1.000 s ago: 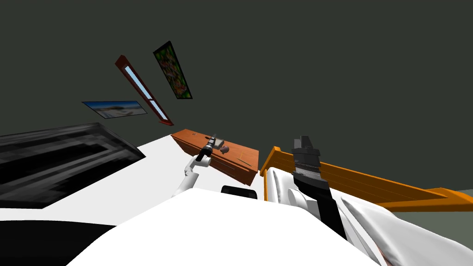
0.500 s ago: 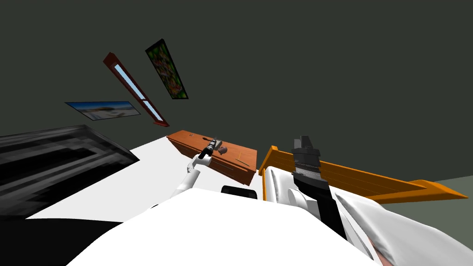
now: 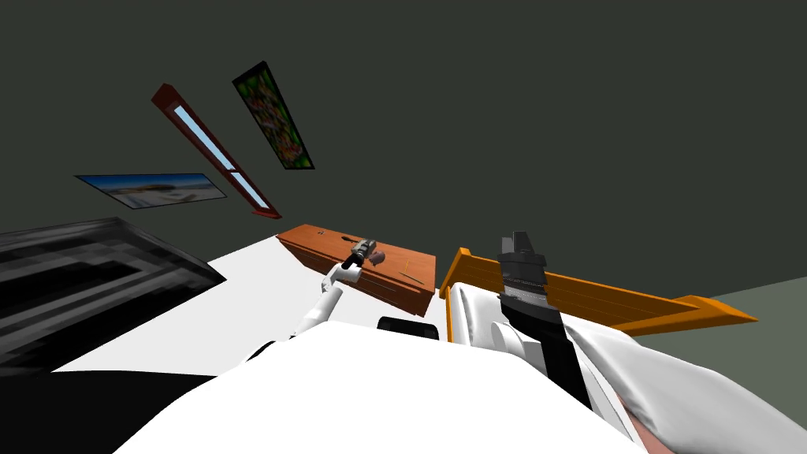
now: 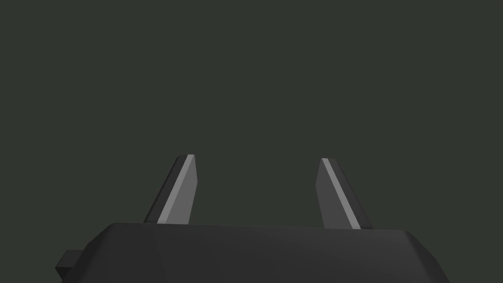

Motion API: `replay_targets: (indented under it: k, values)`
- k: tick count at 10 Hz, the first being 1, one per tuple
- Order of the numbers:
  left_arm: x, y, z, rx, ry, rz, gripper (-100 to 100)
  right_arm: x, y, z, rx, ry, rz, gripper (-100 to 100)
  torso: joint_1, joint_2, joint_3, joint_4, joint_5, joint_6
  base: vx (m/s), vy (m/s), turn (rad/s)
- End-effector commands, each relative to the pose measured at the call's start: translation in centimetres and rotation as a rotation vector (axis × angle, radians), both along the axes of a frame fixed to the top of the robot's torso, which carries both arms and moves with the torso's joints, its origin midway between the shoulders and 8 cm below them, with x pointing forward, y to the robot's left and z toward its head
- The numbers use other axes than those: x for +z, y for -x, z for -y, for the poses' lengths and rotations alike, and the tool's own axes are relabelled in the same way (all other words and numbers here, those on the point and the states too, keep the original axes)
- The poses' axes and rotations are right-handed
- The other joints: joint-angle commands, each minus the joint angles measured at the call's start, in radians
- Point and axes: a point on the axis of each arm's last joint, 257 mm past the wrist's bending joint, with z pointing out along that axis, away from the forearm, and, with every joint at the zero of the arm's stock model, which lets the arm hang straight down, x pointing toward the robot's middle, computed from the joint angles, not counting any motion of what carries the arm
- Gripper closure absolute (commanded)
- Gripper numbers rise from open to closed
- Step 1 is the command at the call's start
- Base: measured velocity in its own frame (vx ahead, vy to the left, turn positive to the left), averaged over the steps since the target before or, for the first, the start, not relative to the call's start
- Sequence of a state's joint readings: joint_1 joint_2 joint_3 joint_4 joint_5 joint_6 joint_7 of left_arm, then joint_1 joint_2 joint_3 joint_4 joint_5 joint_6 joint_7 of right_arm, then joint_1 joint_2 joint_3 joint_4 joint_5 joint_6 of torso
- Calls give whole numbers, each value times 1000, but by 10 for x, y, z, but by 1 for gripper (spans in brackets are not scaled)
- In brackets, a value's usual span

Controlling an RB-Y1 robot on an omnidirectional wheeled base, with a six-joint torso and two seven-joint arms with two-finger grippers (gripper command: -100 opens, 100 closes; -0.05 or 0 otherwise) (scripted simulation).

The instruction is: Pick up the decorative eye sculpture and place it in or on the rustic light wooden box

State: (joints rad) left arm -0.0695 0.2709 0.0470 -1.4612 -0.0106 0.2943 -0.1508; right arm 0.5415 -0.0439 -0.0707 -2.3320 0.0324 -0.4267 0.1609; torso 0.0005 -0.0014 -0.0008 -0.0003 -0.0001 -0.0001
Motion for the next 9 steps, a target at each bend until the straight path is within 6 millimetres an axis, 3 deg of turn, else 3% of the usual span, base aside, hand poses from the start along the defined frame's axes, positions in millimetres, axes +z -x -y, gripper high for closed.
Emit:
replay_targets:
  k: [1,2,3,8,9]
  values:
    - [-9,5,-5,6,-4,-35,-100,0,0,0,0,0,0,0,0,0,0,0,0,0,16,3,-50]
    - [-29,9,-12,17,-10,-97,-100,0,0,0,0,0,0,0,0,0,0,0,0,0,18,2,-107]
    - [-29,9,-12,18,-10,-98,-100,0,0,0,0,0,0,0,0,0,0,0,0,0,16,6,-43]
    - [-96,35,-37,58,-37,-324,-100,0,0,0,0,0,0,0,0,0,0,0,0,0,25,10,-109]
    - [-97,36,-37,60,-36,-330,-100,0,0,0,0,0,0,0,0,0,0,0,0,0,21,15,-46]
